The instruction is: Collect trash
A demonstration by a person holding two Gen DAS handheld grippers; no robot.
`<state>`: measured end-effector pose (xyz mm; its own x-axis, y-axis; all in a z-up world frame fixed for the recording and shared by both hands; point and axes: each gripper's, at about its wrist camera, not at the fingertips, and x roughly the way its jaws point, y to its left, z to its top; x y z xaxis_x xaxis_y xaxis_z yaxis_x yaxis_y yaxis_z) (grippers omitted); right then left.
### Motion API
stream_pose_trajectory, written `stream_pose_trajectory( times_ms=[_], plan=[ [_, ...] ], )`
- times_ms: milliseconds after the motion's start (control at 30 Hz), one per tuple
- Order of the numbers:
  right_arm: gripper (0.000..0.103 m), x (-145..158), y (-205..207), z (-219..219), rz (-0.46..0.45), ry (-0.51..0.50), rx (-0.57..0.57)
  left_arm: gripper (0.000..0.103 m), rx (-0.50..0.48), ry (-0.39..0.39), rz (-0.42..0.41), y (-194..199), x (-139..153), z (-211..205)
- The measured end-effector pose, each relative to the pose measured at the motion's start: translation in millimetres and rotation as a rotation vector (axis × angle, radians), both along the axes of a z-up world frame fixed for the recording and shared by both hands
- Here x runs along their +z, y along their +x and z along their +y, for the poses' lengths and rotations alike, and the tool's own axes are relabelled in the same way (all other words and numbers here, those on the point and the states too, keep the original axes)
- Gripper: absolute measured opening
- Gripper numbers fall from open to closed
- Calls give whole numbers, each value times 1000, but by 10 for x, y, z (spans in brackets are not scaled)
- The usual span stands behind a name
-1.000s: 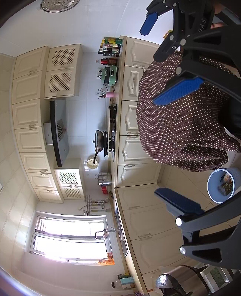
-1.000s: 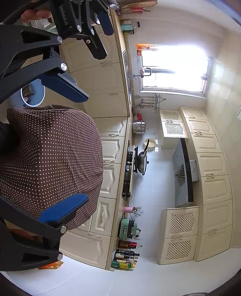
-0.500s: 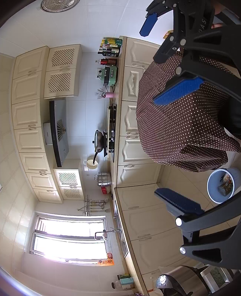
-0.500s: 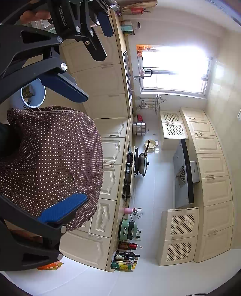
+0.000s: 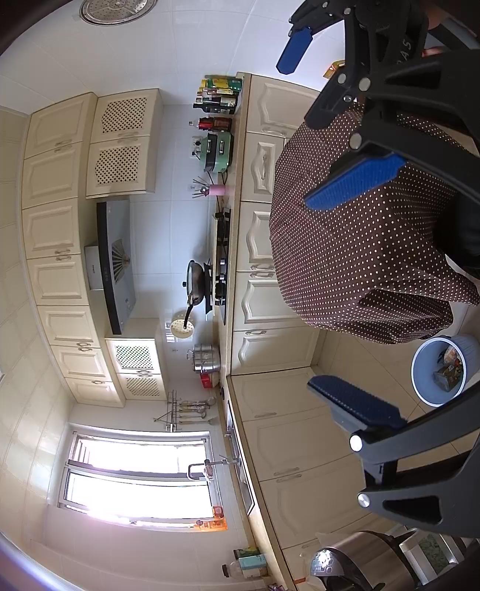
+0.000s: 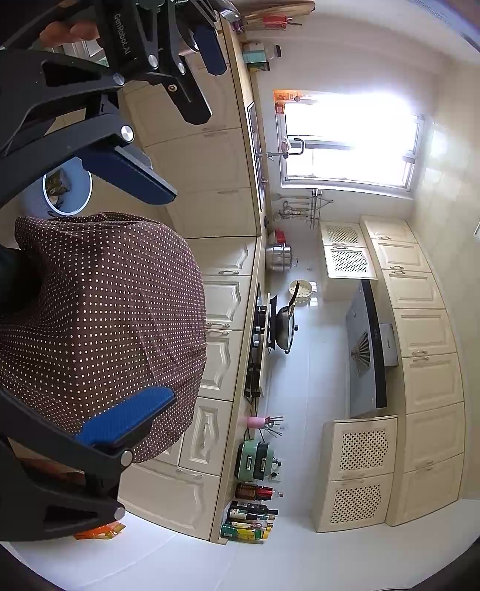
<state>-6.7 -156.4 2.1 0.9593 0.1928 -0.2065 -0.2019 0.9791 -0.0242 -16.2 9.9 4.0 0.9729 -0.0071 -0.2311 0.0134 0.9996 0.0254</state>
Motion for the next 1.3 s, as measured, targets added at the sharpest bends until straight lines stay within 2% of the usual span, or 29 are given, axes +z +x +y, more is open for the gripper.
stream_pose_trajectory(
  times_ms=[1300],
  plan=[
    [96, -16, 17, -50, 19, 5, -2, 89, -10, 10, 23, 37, -44, -7]
  ],
)
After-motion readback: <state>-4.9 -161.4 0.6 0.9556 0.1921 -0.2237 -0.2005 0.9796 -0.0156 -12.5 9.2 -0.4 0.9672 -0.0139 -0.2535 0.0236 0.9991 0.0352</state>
